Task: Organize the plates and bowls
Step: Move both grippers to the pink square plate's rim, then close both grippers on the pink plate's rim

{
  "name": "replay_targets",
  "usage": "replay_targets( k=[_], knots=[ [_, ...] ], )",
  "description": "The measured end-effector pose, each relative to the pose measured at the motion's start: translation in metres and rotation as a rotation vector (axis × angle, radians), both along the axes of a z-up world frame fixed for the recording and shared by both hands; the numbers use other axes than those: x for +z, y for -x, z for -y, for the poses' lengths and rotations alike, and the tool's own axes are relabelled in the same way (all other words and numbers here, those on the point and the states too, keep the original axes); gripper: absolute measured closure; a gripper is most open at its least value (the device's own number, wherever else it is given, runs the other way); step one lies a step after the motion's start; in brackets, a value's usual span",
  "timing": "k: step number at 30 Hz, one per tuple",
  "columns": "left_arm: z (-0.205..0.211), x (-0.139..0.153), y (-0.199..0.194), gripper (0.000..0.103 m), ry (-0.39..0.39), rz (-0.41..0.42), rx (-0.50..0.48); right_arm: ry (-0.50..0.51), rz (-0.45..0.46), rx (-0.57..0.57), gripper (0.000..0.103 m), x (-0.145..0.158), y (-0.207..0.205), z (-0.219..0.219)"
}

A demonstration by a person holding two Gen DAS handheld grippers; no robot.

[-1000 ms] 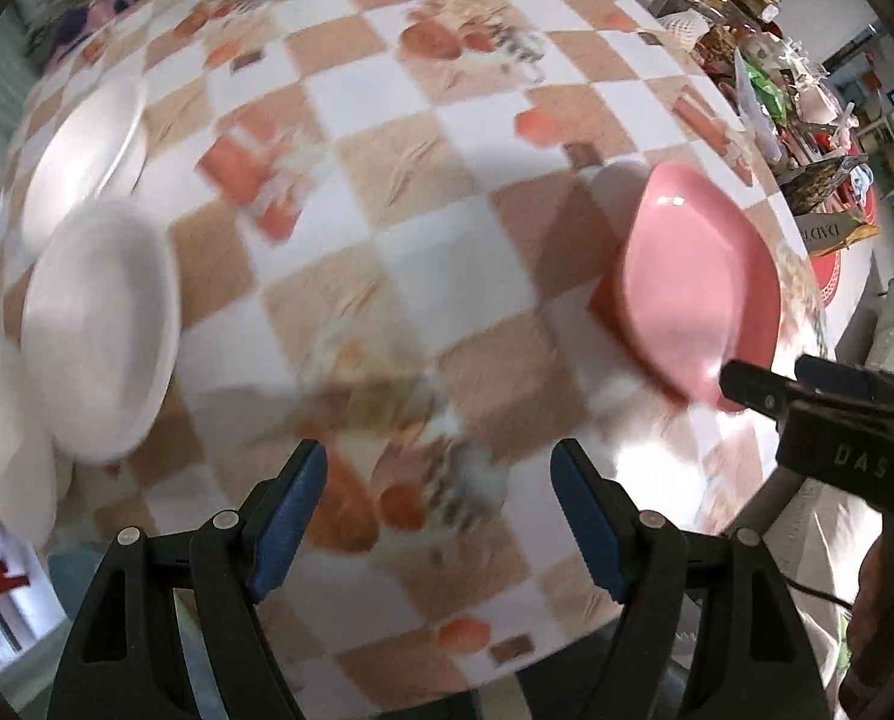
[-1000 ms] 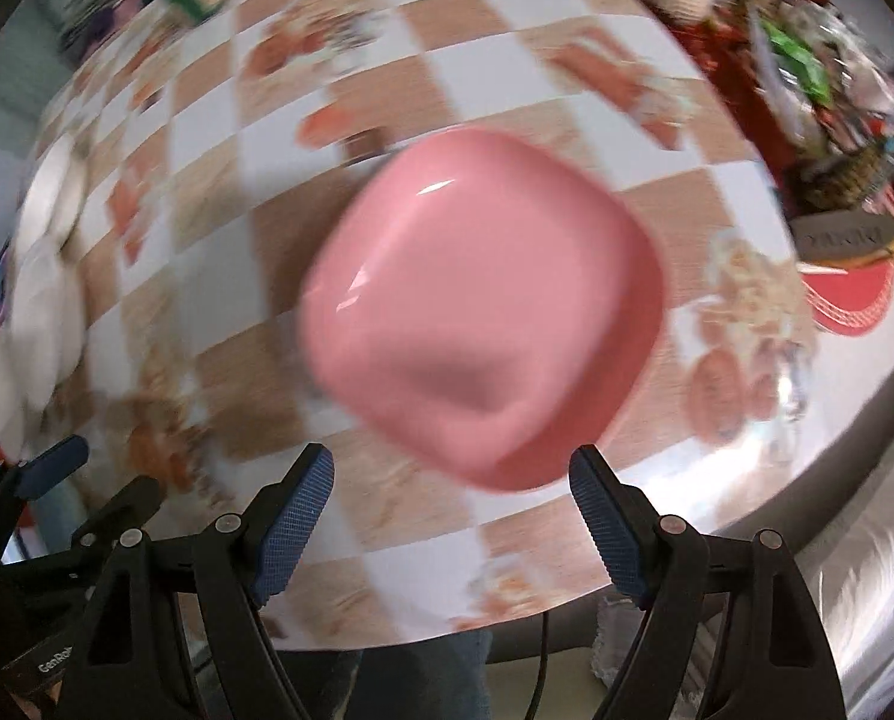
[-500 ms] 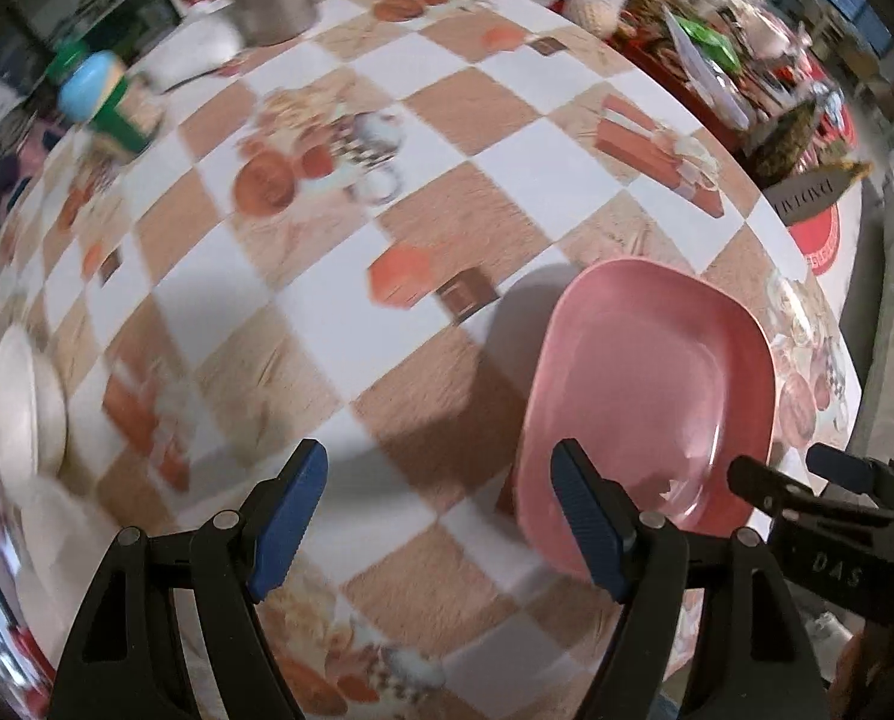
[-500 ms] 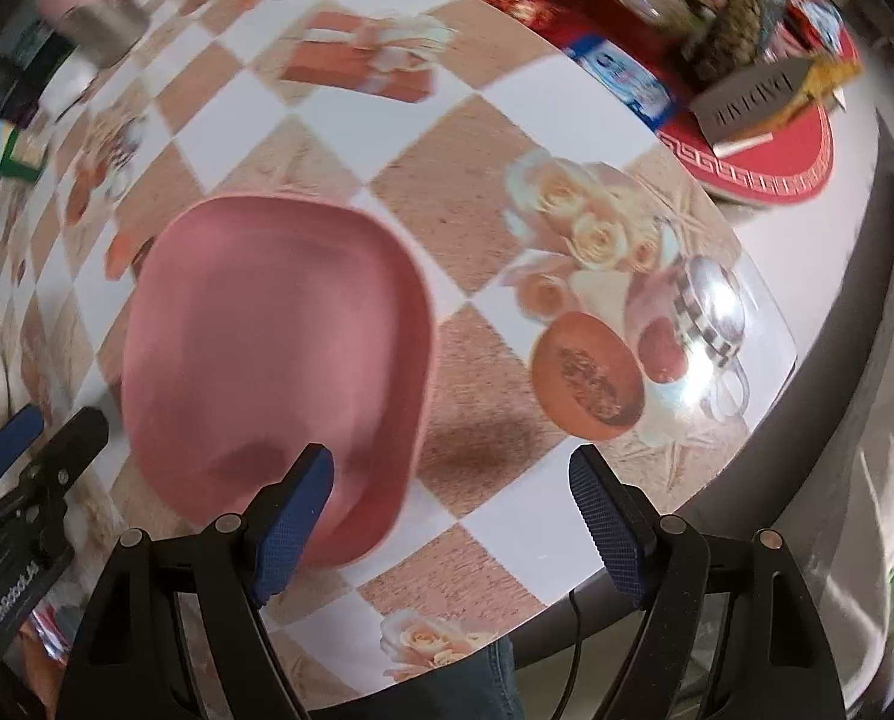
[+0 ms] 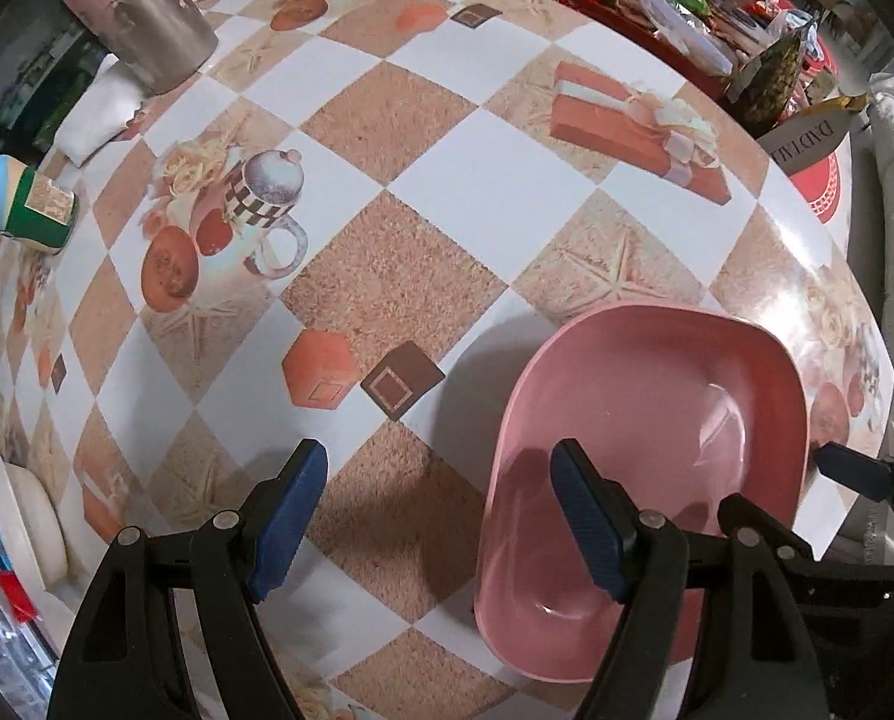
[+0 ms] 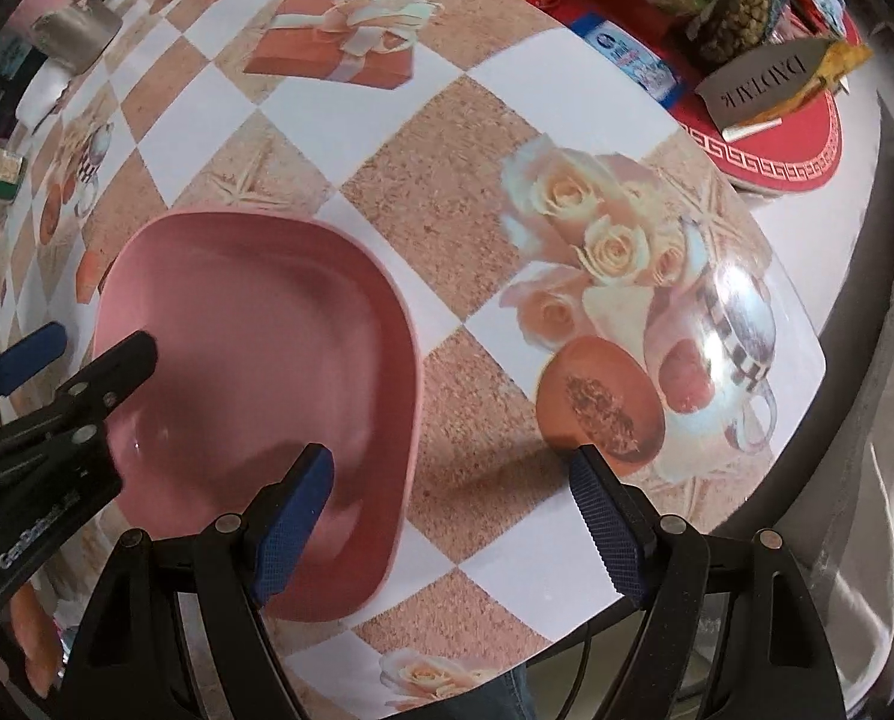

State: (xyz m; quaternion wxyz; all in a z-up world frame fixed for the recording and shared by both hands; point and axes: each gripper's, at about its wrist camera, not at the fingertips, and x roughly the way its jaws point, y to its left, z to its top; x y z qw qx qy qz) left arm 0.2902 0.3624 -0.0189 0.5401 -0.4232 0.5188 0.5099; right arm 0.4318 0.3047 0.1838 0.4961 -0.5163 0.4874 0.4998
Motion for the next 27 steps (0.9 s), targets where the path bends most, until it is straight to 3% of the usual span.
replay_targets(
  k=[4, 8, 11, 13, 15, 17, 19, 27],
  knots=[
    [0.001, -0.005, 0.001, 0.025, 0.015, 0.023, 0.018, -0.005, -0.007, 0.034, 0.021, 0.004, 0.004, -0.001],
    [0.003, -0.003, 0.004, 0.046, 0.035, 0.096, 0.034, -0.007, -0.024, 0.062, 0.022, 0.007, 0.015, 0.001],
    [0.007, 0.0, 0.0, 0.064, 0.027, 0.116, 0.016, -0.011, -0.024, 0.082, 0.03, 0.006, 0.021, 0.004],
    [0.01, 0.001, -0.002, 0.074, 0.027, 0.132, 0.012, -0.025, -0.024, 0.104, 0.05, 0.01, 0.028, 0.005],
    [0.014, 0.001, -0.003, 0.084, 0.033, 0.151, 0.014, -0.029, -0.035, 0.122, 0.063, 0.012, 0.032, 0.005],
    [0.018, 0.001, -0.003, 0.084, 0.034, 0.153, 0.023, -0.024, -0.043, 0.118, 0.066, 0.012, 0.033, 0.005],
    [0.021, 0.002, 0.001, 0.084, 0.037, 0.158, 0.034, -0.024, -0.049, 0.109, 0.075, 0.013, 0.033, 0.004],
    [0.071, 0.005, 0.042, 0.085, 0.065, 0.154, 0.135, 0.002, -0.098, 0.179, 0.078, 0.014, 0.046, 0.012]
  ],
)
